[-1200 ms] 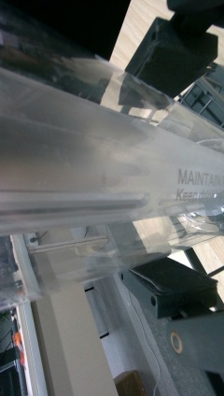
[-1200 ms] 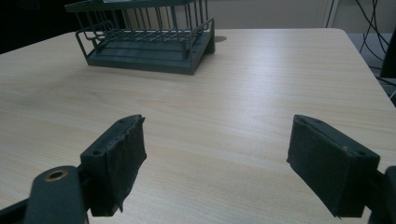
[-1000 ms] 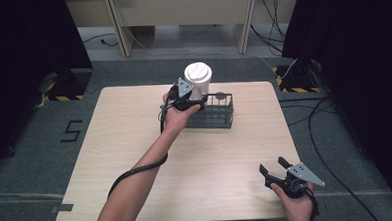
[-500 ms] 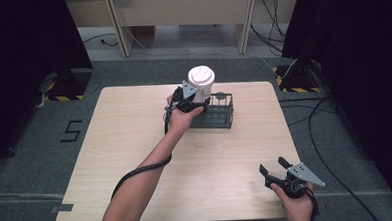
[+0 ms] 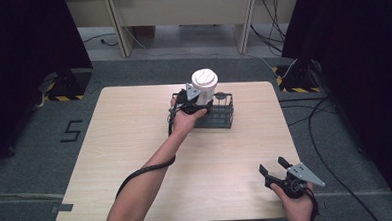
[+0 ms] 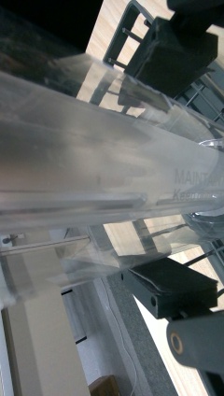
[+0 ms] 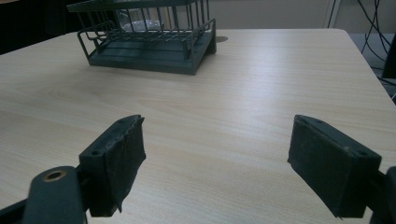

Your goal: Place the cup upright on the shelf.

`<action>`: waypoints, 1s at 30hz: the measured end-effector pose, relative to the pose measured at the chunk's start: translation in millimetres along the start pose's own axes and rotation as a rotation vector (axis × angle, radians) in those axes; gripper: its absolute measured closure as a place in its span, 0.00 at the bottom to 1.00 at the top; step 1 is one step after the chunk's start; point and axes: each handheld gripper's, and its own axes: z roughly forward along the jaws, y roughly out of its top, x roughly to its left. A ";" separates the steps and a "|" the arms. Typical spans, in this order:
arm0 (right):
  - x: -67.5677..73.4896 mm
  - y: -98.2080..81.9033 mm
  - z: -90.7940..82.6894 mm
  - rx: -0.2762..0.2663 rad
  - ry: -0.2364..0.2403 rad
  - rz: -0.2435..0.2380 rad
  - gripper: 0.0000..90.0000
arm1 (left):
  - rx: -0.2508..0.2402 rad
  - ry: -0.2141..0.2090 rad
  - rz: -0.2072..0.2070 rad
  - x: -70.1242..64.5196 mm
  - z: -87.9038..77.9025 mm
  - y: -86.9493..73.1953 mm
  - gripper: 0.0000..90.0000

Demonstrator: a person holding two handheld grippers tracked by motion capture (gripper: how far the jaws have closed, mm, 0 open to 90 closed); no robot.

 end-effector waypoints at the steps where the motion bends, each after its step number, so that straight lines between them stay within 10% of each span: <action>1: 0.1 0.0 0.0 0.000 0.000 0.000 0.21 | 0.000 0.000 -0.002 -0.5 0.5 -0.4 0.20; 30: 1.1 0.3 0.9 0.006 0.001 -0.019 0.21 | 0.017 0.007 -0.045 0.0 2.4 -9.9 0.18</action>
